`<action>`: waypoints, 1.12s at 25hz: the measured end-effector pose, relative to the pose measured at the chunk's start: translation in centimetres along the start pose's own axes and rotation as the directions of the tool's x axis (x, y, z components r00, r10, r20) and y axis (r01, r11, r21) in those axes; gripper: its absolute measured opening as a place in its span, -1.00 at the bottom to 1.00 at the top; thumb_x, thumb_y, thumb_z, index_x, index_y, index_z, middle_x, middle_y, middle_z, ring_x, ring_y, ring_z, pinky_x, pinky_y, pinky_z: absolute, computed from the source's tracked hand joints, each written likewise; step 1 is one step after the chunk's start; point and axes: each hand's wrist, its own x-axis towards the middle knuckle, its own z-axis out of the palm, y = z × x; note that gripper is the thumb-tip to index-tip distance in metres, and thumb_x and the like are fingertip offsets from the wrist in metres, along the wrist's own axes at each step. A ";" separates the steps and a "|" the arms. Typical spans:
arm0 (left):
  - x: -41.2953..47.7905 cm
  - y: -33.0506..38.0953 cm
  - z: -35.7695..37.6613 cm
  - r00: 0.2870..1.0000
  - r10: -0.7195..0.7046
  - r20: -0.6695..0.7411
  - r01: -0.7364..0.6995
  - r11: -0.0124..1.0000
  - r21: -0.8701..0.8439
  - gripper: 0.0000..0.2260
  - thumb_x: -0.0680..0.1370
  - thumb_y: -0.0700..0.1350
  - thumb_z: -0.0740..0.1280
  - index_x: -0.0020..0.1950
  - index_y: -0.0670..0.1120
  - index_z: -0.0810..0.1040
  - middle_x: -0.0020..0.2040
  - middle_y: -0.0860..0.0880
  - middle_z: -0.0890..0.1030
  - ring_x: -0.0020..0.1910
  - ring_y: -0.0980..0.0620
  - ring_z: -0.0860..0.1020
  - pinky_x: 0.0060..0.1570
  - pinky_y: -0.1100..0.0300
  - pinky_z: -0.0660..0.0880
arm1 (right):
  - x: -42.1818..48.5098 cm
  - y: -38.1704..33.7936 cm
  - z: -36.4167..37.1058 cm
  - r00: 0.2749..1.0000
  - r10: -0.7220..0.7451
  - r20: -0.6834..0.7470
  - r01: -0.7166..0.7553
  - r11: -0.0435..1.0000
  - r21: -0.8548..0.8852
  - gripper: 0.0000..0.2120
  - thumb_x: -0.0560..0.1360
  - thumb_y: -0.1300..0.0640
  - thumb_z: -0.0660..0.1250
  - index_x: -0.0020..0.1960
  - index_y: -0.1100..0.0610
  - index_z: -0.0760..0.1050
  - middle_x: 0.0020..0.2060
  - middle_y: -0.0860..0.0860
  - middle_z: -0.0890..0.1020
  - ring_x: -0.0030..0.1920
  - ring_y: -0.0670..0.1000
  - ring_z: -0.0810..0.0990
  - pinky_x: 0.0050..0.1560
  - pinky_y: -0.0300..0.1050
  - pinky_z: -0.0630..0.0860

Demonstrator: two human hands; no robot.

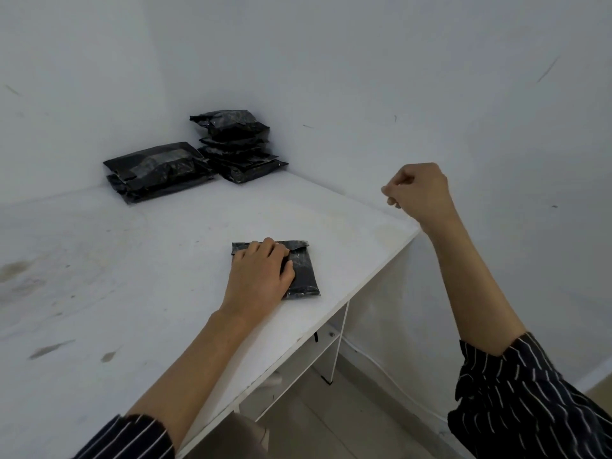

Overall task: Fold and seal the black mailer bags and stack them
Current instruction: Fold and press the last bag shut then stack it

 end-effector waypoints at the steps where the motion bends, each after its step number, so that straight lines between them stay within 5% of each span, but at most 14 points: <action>1: 0.0 0.0 -0.2 0.999 -0.029 0.029 0.030 0.999 -0.028 -0.71 0.58 -0.01 0.14 0.13 -0.12 0.55 0.03 -0.04 0.56 0.00 -0.06 0.50 0.02 0.08 0.36 | -0.3 -1.3 0.0 0.994 -0.010 0.107 -0.005 0.991 0.132 -0.94 0.42 0.33 0.37 -0.17 0.35 0.56 -0.38 0.10 0.59 -0.39 -0.05 0.57 -0.25 -0.19 0.54; 3: 0.1 0.0 -0.7 0.991 -0.113 0.070 0.123 0.978 -0.166 -0.76 0.59 -0.03 0.21 0.21 -0.08 0.48 0.11 0.01 0.54 0.08 0.02 0.45 0.11 0.16 0.29 | -0.8 -3.4 0.8 0.946 -0.052 0.319 -0.024 0.973 0.231 -0.93 0.43 0.30 0.40 -0.15 0.33 0.57 -0.38 0.09 0.58 -0.45 -0.12 0.52 -0.37 -0.32 0.44; 5: 0.5 0.0 -1.7 0.942 -0.286 0.174 0.334 0.849 -0.409 -0.77 0.61 -0.05 0.19 0.22 -0.06 0.46 0.15 0.03 0.56 0.10 0.09 0.44 0.12 0.21 0.32 | -1.1 -5.0 2.3 0.870 -0.086 0.485 -0.061 0.958 0.279 -0.94 0.44 0.26 0.41 -0.13 0.28 0.58 -0.36 0.08 0.60 -0.41 -0.08 0.51 -0.31 -0.27 0.40; 8: 1.2 -0.2 -4.2 0.771 -0.444 0.456 0.604 0.284 -0.745 -0.66 0.64 0.05 0.00 0.18 -0.05 0.50 0.08 0.02 0.64 0.12 0.08 0.51 -0.06 0.24 0.34 | -1.3 -6.5 4.8 0.771 -0.128 0.624 -0.152 0.914 0.376 -0.98 0.45 0.28 0.39 -0.15 0.25 0.57 -0.38 0.08 0.59 -0.41 -0.06 0.49 -0.29 -0.22 0.38; 10: 1.3 -0.9 -5.6 0.752 -0.415 0.512 0.594 0.092 -0.799 -0.42 0.60 0.24 -0.14 0.16 -0.10 0.53 0.01 -0.06 0.68 0.08 0.07 0.56 -0.06 0.25 0.33 | -1.5 -7.1 6.4 0.740 -0.145 0.657 -0.162 0.909 0.384 -0.98 0.44 0.28 0.39 -0.16 0.24 0.58 -0.40 0.07 0.60 -0.42 -0.07 0.48 -0.31 -0.23 0.37; 13: 1.4 -1.8 -6.0 0.768 -0.415 0.488 0.534 -0.006 -0.845 -0.20 0.46 0.43 -0.19 0.11 -0.16 0.53 -0.04 -0.20 0.68 0.07 -0.06 0.61 0.14 0.17 0.33 | -1.7 -7.2 8.3 0.713 -0.138 0.687 -0.136 0.935 0.329 -0.96 0.43 0.26 0.42 -0.20 0.20 0.59 -0.44 0.02 0.61 -0.42 -0.07 0.48 -0.34 -0.24 0.34; 16: 1.7 -2.3 -5.7 0.736 -0.469 0.487 0.562 0.025 -0.827 -0.36 0.50 0.37 0.02 0.05 -0.18 0.49 -0.07 -0.24 0.67 -0.01 -0.08 0.65 0.15 0.14 0.40 | -2.0 -7.1 9.7 0.676 -0.106 0.729 -0.106 0.965 0.238 -0.94 0.43 0.25 0.42 -0.22 0.18 0.58 -0.42 0.03 0.60 -0.41 -0.07 0.46 -0.37 -0.24 0.30; 21: 2.2 -2.5 -5.0 0.758 -0.528 0.384 0.559 0.222 -0.799 -0.80 0.60 -0.10 0.24 -0.12 -0.22 0.45 -0.17 -0.11 0.68 -0.24 0.09 0.67 0.07 0.21 0.54 | -1.9 -6.5 11.2 0.610 0.000 0.793 -0.095 0.993 0.073 -0.90 0.44 0.26 0.40 -0.24 0.17 0.55 -0.42 0.05 0.58 -0.44 -0.06 0.45 -0.43 -0.24 0.27; 24: 2.9 -2.5 -4.7 0.742 -0.586 0.326 0.582 0.322 -0.747 -0.80 0.56 -0.22 0.30 -0.26 -0.23 0.45 -0.21 -0.16 0.67 -0.22 0.02 0.67 0.00 0.17 0.58 | -2.0 -6.2 11.7 0.601 0.039 0.798 -0.082 0.996 0.014 -0.89 0.45 0.27 0.39 -0.24 0.19 0.53 -0.41 0.07 0.56 -0.46 -0.06 0.42 -0.46 -0.25 0.30; 28: 3.9 -2.5 -4.2 0.768 -0.598 0.229 0.612 0.580 -0.537 -0.74 0.47 -0.29 0.30 -0.44 -0.21 0.47 -0.30 -0.18 0.67 -0.18 -0.10 0.64 -0.14 0.16 0.52 | -1.9 -6.0 11.6 0.575 0.058 0.816 -0.035 0.998 -0.046 -0.87 0.47 0.25 0.38 -0.25 0.21 0.51 -0.39 0.06 0.54 -0.44 -0.06 0.43 -0.43 -0.25 0.35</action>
